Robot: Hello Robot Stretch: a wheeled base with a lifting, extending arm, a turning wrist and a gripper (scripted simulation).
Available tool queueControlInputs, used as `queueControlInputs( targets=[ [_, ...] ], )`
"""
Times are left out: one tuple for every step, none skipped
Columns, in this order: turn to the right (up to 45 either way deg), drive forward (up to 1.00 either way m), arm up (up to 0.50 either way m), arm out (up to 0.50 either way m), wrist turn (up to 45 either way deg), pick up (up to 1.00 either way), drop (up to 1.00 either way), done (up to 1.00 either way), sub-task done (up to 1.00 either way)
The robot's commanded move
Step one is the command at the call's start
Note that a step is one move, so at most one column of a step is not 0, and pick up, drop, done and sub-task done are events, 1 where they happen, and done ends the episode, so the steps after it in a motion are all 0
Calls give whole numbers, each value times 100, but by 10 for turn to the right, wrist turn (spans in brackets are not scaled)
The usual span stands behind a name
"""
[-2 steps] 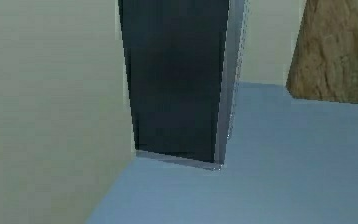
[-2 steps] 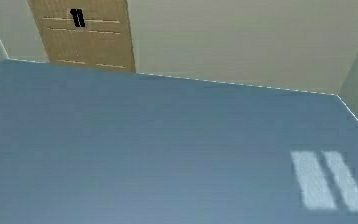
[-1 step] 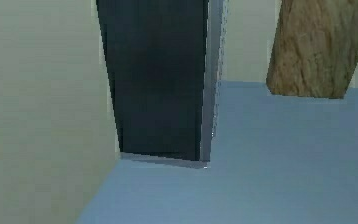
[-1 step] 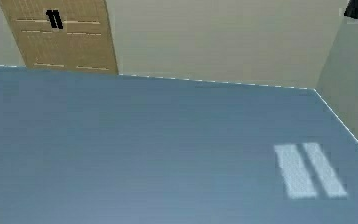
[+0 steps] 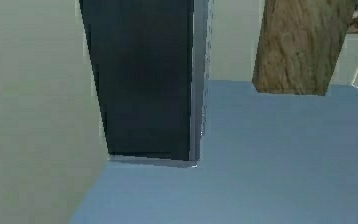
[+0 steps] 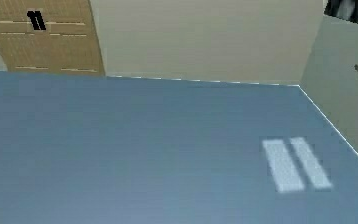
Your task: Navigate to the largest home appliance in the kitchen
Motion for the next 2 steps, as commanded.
queueControlInputs(
  targets=[
    [0,85,0,0,0,0,0,0,0],
    [0,0,0,0,0,0,0,100,0]
  ],
)
